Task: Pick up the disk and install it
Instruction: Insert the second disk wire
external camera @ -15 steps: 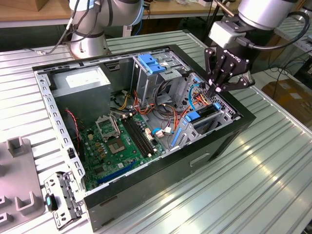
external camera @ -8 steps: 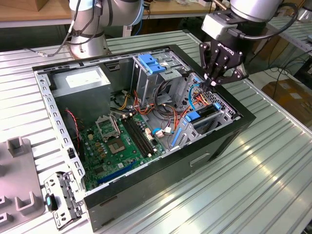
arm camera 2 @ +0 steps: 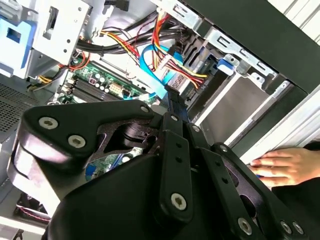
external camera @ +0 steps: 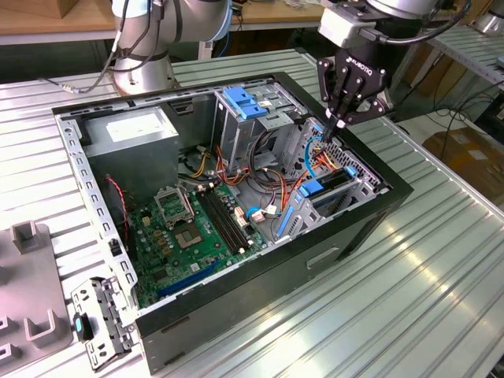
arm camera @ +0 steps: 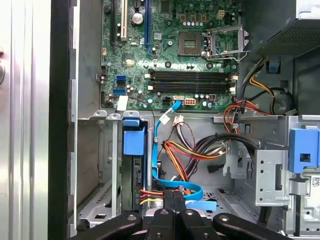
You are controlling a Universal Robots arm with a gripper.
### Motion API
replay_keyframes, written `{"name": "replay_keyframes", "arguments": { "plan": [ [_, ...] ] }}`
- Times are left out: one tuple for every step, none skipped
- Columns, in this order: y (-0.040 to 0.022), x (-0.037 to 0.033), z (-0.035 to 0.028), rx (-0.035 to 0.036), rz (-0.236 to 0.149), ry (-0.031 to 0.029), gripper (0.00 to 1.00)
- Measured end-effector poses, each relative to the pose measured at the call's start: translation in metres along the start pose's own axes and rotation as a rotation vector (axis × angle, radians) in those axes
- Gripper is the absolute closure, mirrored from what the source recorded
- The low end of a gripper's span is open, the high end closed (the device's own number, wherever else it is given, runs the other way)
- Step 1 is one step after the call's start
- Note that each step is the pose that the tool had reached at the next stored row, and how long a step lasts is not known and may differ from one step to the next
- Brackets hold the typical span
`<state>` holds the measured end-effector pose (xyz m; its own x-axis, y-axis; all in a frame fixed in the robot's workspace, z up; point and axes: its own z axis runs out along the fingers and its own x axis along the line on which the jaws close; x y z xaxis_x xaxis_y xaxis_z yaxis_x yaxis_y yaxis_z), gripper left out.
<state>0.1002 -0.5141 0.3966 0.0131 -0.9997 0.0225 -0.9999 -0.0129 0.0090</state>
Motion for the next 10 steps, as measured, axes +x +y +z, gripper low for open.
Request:
{"name": "replay_keyframes", "arguments": {
  "plan": [
    [0.0000, -0.0028, -0.0003, 0.0000, 0.000, 0.0027, 0.89],
    [-0.0001, -0.0053, -0.0004, -0.0002, 0.000, 0.0133, 0.89],
    [-0.0001, -0.0067, -0.0004, -0.0007, 0.000, 0.0226, 0.89],
    [-0.0001, -0.0073, -0.0001, -0.0009, 0.000, 0.0266, 0.89],
    [-0.0001, -0.0077, 0.0003, -0.0009, 0.000, 0.0267, 0.89],
    [-0.0001, -0.0079, 0.0006, -0.0009, 0.000, 0.0266, 0.89],
    [-0.0001, -0.0084, 0.0009, -0.0009, 0.000, 0.0269, 0.89],
    [-0.0002, -0.0097, 0.0015, -0.0009, 0.000, 0.0275, 0.83],
    [-0.0002, -0.0110, 0.0020, -0.0009, 0.000, 0.0283, 0.76],
    [-0.0002, -0.0122, 0.0025, -0.0009, 0.000, 0.0287, 0.76]
  ]
}}
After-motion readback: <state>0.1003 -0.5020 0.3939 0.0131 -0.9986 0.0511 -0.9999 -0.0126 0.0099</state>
